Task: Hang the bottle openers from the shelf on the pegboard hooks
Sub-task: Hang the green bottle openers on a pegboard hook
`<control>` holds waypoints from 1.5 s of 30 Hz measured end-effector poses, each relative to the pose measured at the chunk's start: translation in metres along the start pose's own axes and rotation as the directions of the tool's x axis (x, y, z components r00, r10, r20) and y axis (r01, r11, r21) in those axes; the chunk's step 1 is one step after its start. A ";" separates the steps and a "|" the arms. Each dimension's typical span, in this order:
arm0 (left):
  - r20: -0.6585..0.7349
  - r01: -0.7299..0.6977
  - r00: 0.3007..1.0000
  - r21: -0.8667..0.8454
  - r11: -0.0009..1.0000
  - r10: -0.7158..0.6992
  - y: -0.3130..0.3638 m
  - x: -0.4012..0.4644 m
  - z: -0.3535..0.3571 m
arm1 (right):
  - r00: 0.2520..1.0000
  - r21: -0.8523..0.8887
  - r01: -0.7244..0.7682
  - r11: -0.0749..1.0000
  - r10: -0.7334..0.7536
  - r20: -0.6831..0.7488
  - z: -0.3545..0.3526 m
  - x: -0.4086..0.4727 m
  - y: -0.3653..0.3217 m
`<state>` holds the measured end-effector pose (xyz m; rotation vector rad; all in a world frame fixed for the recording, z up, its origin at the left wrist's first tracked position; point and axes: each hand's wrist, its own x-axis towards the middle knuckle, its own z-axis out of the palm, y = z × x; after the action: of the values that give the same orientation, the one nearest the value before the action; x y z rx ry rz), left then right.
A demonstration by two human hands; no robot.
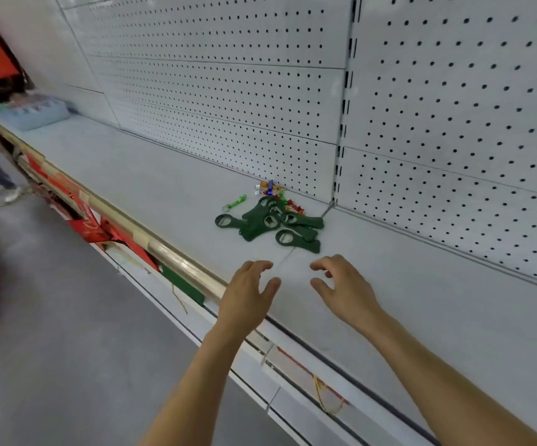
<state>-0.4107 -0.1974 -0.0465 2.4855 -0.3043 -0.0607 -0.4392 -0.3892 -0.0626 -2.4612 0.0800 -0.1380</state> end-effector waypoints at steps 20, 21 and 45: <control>0.292 -0.312 0.938 0.467 0.828 0.189 -0.052 0.197 -0.003 | 0.974 -0.570 -0.196 0.798 0.227 -0.018 0.045 0.123 -0.023; 0.306 -0.294 0.936 0.415 0.861 0.173 -0.052 0.201 -0.004 | 0.975 -0.624 -0.173 0.762 0.221 -0.001 0.048 0.125 -0.023; 0.472 0.056 0.844 -0.547 0.835 0.252 0.079 0.005 0.007 | 0.743 0.648 -0.280 0.708 0.587 -0.321 -0.039 -0.115 -0.044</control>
<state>-0.4231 -0.2641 -0.0049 1.8306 -0.5637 -0.7063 -0.5574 -0.3687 -0.0141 -1.6771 0.7703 -0.5195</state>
